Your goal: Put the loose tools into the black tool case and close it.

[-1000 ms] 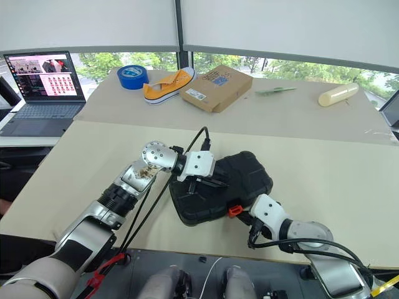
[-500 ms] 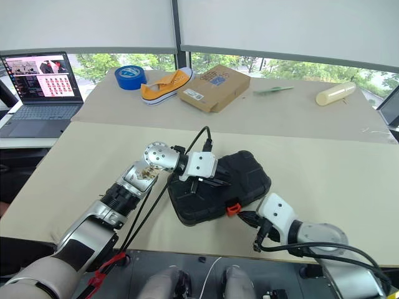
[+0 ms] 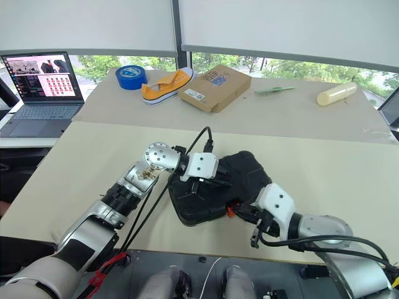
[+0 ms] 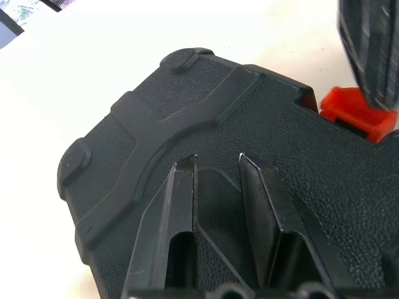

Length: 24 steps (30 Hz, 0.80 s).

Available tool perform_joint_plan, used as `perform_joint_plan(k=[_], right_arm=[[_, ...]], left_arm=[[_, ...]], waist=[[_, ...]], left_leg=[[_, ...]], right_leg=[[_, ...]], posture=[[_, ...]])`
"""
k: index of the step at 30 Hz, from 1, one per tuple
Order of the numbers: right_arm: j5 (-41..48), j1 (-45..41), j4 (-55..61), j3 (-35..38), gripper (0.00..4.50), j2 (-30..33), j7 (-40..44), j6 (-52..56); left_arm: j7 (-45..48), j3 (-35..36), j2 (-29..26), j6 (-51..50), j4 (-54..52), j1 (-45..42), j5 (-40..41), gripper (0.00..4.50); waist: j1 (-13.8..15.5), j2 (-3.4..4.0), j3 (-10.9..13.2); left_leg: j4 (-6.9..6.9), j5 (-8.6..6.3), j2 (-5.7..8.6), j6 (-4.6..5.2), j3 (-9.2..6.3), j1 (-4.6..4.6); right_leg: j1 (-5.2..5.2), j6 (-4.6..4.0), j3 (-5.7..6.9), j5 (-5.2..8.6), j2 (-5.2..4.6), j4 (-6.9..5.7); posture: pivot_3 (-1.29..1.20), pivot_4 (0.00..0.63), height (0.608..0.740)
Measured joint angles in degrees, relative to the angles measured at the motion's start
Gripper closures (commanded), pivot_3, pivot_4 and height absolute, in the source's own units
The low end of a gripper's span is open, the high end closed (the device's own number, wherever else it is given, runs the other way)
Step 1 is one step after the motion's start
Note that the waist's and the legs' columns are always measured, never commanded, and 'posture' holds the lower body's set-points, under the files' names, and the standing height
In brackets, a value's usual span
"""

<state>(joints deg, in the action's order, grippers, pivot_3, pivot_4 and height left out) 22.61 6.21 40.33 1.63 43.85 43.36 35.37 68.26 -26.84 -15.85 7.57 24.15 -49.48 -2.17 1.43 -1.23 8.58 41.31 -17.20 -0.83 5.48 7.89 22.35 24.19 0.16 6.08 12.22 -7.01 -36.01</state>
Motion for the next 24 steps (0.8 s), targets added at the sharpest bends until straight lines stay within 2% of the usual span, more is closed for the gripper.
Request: perform_joint_plan(k=[10,17,24], right_arm=[[-1.52,3.78,-0.37,0.05,4.5,0.79,0.0,-1.05],[1.28,8.67,1.47,6.38,4.5,1.34,0.58,-0.93],[-1.72,10.41,-0.28,2.96,4.5,1.71,0.35,-1.7]], left_arm=[[-0.02,0.0,0.06,0.54,0.51,-0.2,0.0,3.35],[-0.07,-0.03,0.27,1.5,1.08,-0.26,-0.02,3.35],[-0.06,-0.22,0.59,2.17,1.66,-0.29,-0.14,3.35]], waist=[[0.02,0.01,-0.01],[0.15,0.02,-0.02],[0.13,0.02,-0.02]], left_leg=[[-0.02,0.0,0.0,0.0,0.0,0.0],[-0.03,-0.02,0.0,0.02,-0.01,0.0],[-0.02,-0.08,0.0,0.13,-0.01,-0.01]], right_leg=[[0.0,0.03,0.01,0.01,-0.03,0.01],[0.0,0.04,0.01,0.01,-0.04,0.02],[0.01,0.21,0.0,0.11,-0.05,0.03]], posture=[[0.0,0.15,0.731],[0.0,0.15,0.731],[0.0,0.15,0.731]])
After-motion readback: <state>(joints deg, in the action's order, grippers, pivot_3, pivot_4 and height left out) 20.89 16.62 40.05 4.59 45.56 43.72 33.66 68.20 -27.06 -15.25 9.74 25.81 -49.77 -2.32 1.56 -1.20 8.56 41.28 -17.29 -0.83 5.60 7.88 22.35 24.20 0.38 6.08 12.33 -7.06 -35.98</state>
